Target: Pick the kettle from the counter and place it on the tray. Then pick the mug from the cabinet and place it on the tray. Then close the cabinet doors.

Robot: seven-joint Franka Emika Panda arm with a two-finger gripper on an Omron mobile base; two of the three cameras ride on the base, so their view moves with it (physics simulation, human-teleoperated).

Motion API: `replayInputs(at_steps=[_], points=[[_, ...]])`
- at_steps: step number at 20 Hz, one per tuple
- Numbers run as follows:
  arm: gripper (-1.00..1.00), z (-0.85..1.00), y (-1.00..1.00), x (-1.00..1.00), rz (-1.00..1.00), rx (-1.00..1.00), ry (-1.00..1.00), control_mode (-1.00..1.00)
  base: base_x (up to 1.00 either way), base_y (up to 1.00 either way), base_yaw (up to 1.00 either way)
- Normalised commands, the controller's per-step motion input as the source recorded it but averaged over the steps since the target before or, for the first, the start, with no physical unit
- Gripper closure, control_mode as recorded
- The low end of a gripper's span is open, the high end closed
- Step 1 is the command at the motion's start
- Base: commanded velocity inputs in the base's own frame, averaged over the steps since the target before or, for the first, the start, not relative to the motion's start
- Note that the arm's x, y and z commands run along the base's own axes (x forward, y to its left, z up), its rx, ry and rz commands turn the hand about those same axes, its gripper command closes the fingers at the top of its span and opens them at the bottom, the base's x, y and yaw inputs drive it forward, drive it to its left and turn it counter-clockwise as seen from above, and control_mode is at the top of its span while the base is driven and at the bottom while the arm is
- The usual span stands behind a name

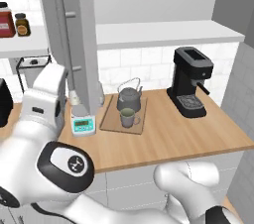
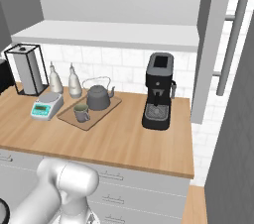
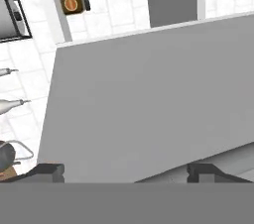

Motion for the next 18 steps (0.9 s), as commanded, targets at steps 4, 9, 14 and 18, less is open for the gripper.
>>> replayInputs(at_steps=[4, 9, 14, 18], points=[[-1.0, -0.03, -0.68, 0.35, -0.09, 0.0, 0.0, -1.0, 0.0, 0.0, 0.0], [-1.0, 0.0, -0.72, 0.32, -0.07, 0.0, 0.0, -1.0, 0.0, 0.0, 0.0], [-1.0, -0.01, -0.73, 0.54, -0.05, 0.0, 0.0, -1.0, 0.0, 0.0, 0.0], [-1.0, 0.0, -0.78, 0.69, -0.01, 0.0, 0.01, -1.0, 0.0, 0.0, 0.0]])
